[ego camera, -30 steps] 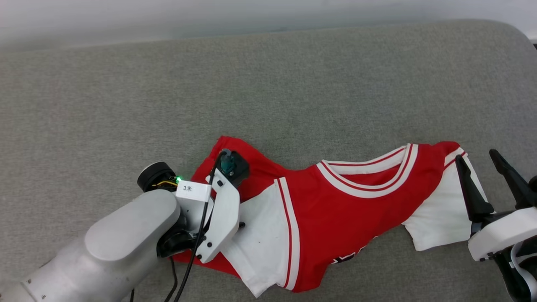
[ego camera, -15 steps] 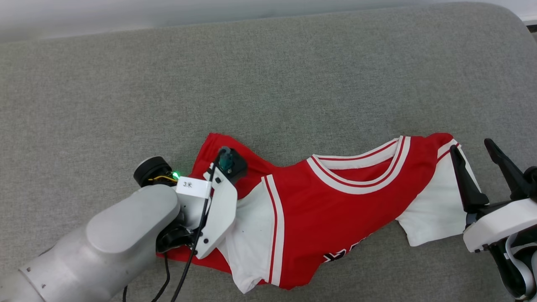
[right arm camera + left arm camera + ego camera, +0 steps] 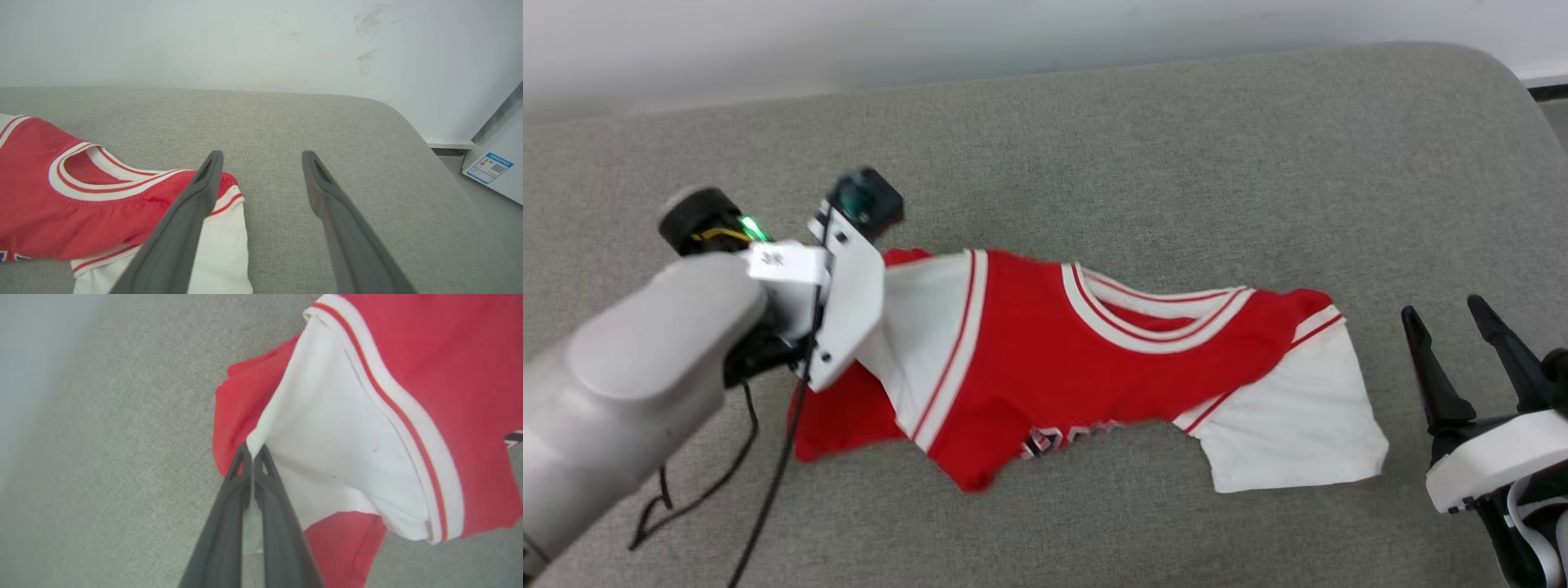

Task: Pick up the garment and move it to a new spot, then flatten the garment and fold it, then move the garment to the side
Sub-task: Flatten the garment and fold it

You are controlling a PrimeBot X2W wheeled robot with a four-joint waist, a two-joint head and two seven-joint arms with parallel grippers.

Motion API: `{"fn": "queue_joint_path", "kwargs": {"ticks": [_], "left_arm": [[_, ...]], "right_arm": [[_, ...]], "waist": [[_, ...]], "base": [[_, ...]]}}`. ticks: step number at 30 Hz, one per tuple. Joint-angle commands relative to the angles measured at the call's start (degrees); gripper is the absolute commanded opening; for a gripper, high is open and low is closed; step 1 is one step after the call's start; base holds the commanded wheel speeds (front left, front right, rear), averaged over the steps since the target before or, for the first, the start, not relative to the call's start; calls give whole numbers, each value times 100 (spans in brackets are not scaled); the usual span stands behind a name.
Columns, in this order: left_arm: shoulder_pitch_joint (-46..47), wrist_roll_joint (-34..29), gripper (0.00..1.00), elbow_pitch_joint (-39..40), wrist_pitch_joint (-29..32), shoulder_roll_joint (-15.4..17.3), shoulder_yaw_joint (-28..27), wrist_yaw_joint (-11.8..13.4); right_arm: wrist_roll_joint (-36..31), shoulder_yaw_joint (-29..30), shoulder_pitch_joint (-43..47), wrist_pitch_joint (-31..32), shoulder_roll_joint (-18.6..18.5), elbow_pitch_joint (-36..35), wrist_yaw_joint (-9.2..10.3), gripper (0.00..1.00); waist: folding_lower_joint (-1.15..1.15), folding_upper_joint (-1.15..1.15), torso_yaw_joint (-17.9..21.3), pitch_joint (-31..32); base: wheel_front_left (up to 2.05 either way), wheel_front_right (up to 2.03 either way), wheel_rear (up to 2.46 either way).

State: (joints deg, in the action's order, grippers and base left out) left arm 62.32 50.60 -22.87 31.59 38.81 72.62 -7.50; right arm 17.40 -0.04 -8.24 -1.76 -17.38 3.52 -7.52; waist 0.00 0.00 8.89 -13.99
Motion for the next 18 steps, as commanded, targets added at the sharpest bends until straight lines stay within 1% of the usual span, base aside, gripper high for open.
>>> {"fn": "queue_joint_path", "kwargs": {"ticks": [1,4,7,14,18], "left_arm": [[161,-14,0,-77,-95,112,-53,14],[308,-58,0,-239,-303,295,-177,18],[463,-172,0,-393,-535,508,-283,88],[646,-371,0,-816,-1055,1065,-560,424],[472,-443,0,-980,-1360,1389,-601,607]], "right_arm": [[-35,37,80,-33,41,8,6,100],[-40,93,159,-40,58,10,6,100],[-49,148,198,-50,65,-6,6,100],[-96,182,181,-87,109,-25,6,100],[-115,236,254,-128,138,-35,6,100]], "waist": [[0,0,-26,50],[0,0,-78,106],[0,0,-134,134],[0,0,-266,160],[0,0,-344,178]], "base": [[0,0,0],[0,0,0],[0,0,0],[0,0,0],[0,0,0]]}}
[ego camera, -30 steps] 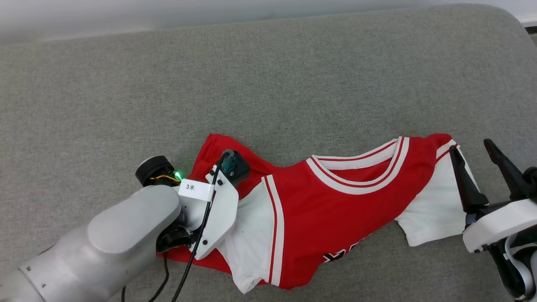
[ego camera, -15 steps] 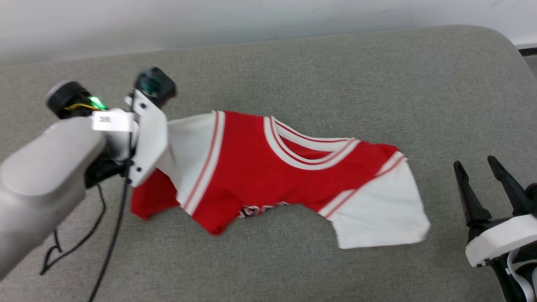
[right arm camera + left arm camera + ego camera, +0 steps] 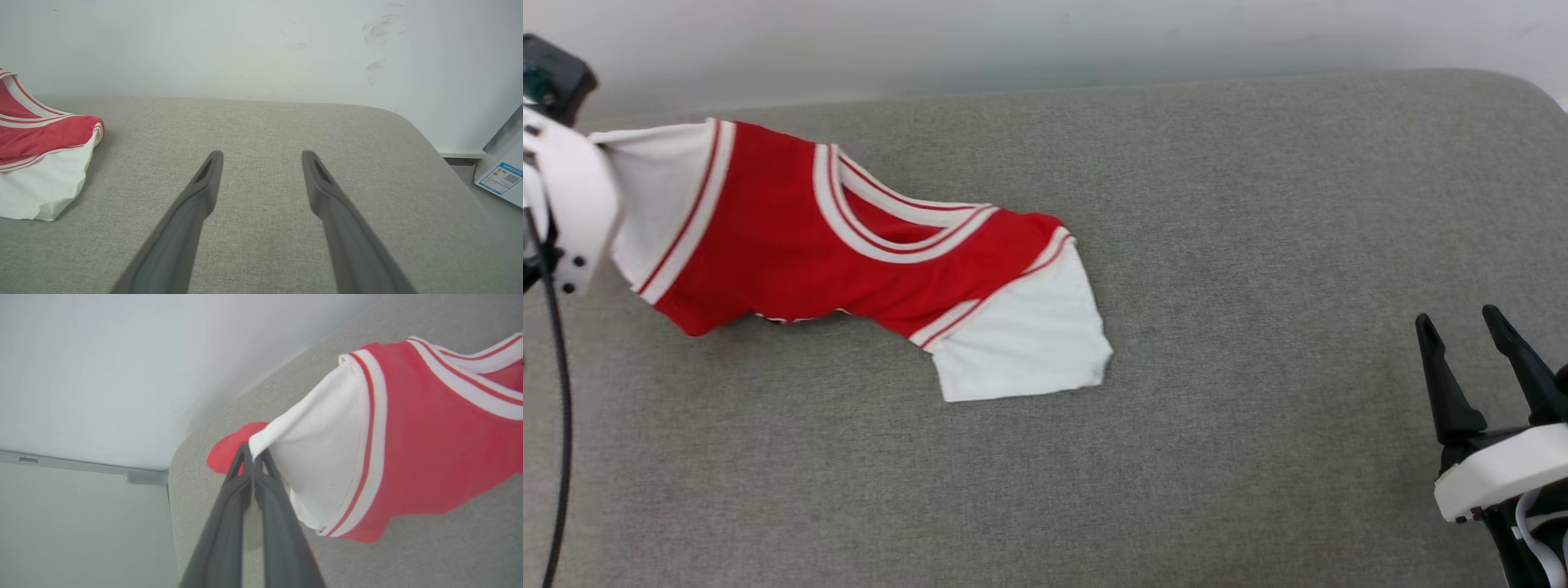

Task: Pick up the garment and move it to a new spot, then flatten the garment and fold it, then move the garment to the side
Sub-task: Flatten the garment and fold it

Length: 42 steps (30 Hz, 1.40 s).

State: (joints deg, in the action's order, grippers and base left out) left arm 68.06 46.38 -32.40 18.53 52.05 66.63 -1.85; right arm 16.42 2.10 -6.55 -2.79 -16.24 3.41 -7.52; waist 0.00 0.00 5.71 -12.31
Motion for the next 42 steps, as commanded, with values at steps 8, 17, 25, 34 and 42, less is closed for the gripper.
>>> {"fn": "queue_joint_path", "kwargs": {"ticks": [8,17,25,34,42], "left_arm": [[-922,240,0,181,-758,142,-2,293],[-2399,571,0,1102,-1457,-239,229,850],[-3449,640,0,1868,-1590,-457,471,1179],[-4341,456,0,1709,-1308,-1141,686,797],[-4310,360,100,1596,-1688,-1304,438,1013]], "right_arm": [[-64,161,277,-78,121,-46,6,100],[-70,168,472,-48,212,-45,6,100],[-13,207,635,-8,224,-46,6,100],[44,182,677,16,159,16,6,100],[63,185,711,37,148,80,6,100]], "waist": [[0,0,-327,170],[0,0,-628,451],[0,0,-783,549],[0,0,-843,552],[0,0,-922,675]], "base": [[0,0,0],[0,0,0],[0,0,0],[0,0,0],[0,0,0]]}}
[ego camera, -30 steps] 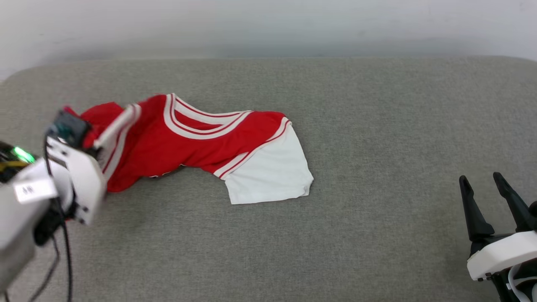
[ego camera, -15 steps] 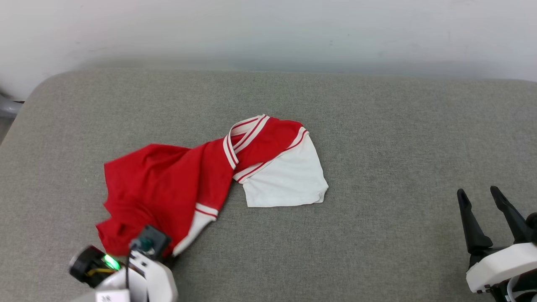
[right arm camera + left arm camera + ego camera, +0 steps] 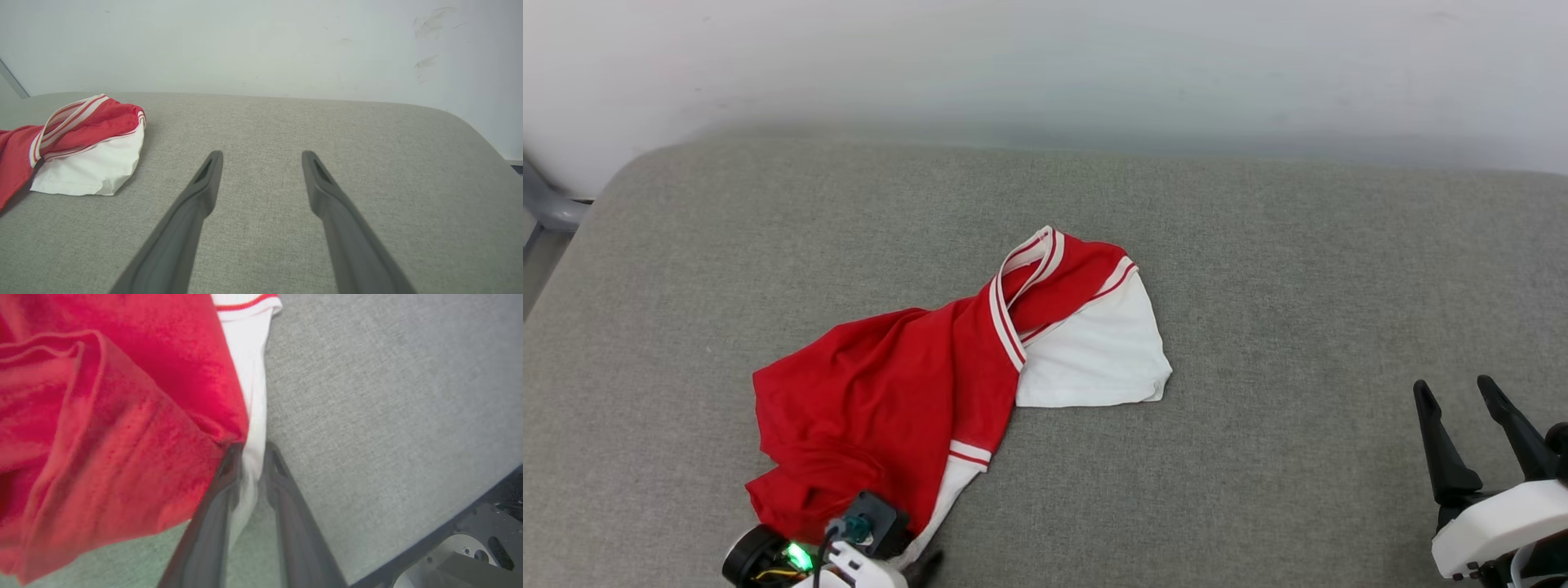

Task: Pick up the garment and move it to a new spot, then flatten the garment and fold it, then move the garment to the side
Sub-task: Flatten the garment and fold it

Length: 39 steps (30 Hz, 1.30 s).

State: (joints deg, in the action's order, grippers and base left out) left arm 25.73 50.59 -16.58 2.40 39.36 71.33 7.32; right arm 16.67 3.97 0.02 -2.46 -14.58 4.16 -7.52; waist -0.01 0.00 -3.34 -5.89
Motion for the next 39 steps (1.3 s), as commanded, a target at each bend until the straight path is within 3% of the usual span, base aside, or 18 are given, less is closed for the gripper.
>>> {"fn": "queue_joint_path", "kwargs": {"ticks": [1,7,12,17,22,29,34,39], "left_arm": [[-29,-87,100,66,-185,1,-104,186],[7,-122,100,658,-621,160,-453,686],[130,-174,100,1255,-758,541,-736,1020],[536,-167,100,1616,-563,1078,-1064,1109],[1040,32,100,1792,-44,1724,-1381,903],[1577,574,100,1586,1140,2156,-1461,306],[1744,1021,100,1209,1875,2035,-1389,-14],[1762,1229,100,632,2227,1900,-1294,-242]], "right_arm": [[42,-1,72,1,-16,17,6,100],[49,26,134,-33,-8,41,6,100],[44,30,154,-53,22,58,6,100],[50,2,142,-43,10,64,6,100],[63,-40,59,-49,-37,47,6,100],[88,-91,-86,-77,-101,61,6,100],[89,-97,-212,-84,-159,62,6,100],[78,-115,-386,-88,-220,40,6,100]], "waist": [[1,0,-26,56],[1,0,-75,161],[1,0,-110,250],[1,0,-127,283],[1,0,-83,216],[1,0,47,-28],[1,0,147,-302],[1,0,276,-611]], "base": [[0,0,0],[0,0,0],[0,0,0],[0,0,0],[0,0,0],[0,0,0],[0,0,0],[0,0,0]]}}
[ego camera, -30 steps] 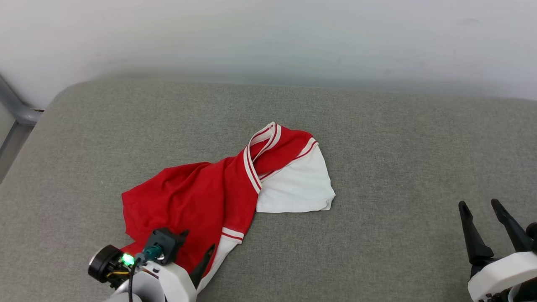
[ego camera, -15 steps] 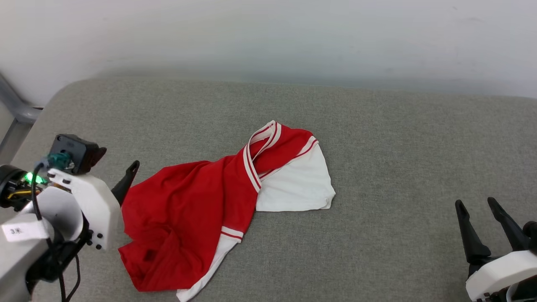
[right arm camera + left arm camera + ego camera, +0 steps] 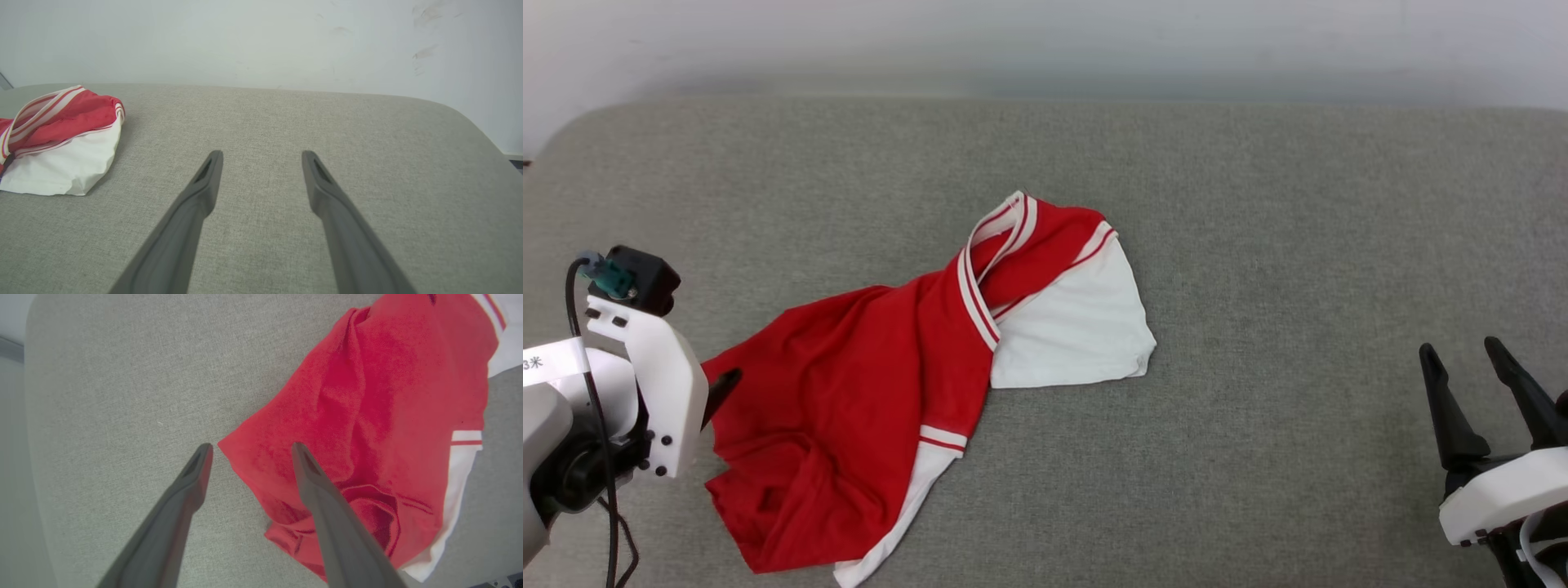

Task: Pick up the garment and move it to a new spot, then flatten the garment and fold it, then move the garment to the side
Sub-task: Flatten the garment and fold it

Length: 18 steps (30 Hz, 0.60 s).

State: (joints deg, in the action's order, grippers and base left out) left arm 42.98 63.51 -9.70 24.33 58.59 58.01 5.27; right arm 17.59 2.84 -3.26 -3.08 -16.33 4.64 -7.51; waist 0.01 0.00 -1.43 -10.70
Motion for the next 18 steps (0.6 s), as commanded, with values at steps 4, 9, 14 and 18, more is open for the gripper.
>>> {"fn": "queue_joint_path", "kwargs": {"ticks": [4,9,14,18], "left_arm": [[-63,85,100,-555,141,-216,130,-196],[-209,210,100,-1226,167,-514,238,-407],[-382,301,100,-1804,215,-954,434,-691],[-424,286,9,-2112,172,-1221,546,-902]], "right_arm": [[-15,18,-188,-45,-85,-5,5,100],[-14,2,-292,-63,-118,3,5,100],[-42,-11,-329,-71,-119,-9,5,100],[-67,-23,-345,-25,-108,-24,5,100]], "waist": [[-1,0,160,-325],[-1,0,231,-524],[-1,0,262,-629],[-1,0,261,-619]], "base": [[0,0,0],[0,0,0],[0,0,0],[0,0,0]]}}
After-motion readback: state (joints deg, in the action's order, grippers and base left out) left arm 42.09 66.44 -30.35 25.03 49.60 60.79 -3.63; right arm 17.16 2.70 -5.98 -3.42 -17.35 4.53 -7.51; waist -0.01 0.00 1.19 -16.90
